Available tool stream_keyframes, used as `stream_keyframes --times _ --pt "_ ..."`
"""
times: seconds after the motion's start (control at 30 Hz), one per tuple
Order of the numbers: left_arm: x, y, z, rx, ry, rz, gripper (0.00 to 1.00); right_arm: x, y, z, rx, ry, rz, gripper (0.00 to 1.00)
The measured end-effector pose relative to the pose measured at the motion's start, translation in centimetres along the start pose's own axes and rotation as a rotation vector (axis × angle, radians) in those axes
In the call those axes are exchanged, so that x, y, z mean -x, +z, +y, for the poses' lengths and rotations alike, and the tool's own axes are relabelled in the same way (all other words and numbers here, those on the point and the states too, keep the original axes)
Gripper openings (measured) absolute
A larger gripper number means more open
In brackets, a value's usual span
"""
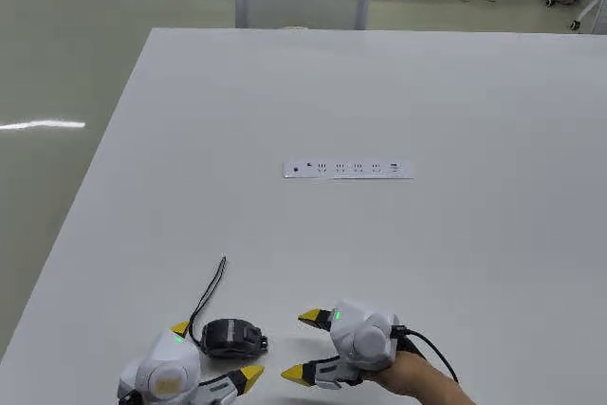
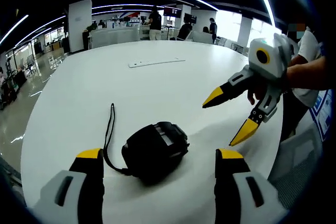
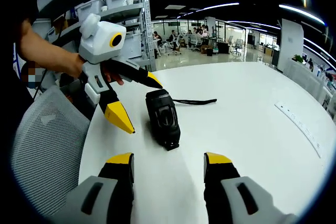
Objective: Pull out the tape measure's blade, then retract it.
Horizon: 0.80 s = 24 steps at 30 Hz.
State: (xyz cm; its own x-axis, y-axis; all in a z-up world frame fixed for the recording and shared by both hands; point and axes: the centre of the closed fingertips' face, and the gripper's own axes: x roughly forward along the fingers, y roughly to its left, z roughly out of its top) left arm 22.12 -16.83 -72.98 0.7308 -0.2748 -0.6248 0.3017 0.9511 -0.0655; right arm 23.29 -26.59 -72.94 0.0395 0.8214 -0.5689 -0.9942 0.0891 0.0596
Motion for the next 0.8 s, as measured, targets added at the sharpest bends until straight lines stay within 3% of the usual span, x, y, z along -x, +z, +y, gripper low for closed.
stream_keyframes --times 0.27,0.6,0.8 --pt "1.0 0.0 -0.5 -0.026 -0.052 0.003 0.9 1.6 0.4 0.3 -0.025 -0.05 -0.021 0.59" --pt "2.3 0.5 -0.2 -0.046 -0.065 -0.007 0.93 4.0 0.2 0.4 -0.071 -0.123 -0.024 0.69" --pt "3.1 1.0 -0.7 -0.056 -0.092 -0.012 0.97 5.4 0.4 0.6 -0.088 -0.16 -0.037 0.73"
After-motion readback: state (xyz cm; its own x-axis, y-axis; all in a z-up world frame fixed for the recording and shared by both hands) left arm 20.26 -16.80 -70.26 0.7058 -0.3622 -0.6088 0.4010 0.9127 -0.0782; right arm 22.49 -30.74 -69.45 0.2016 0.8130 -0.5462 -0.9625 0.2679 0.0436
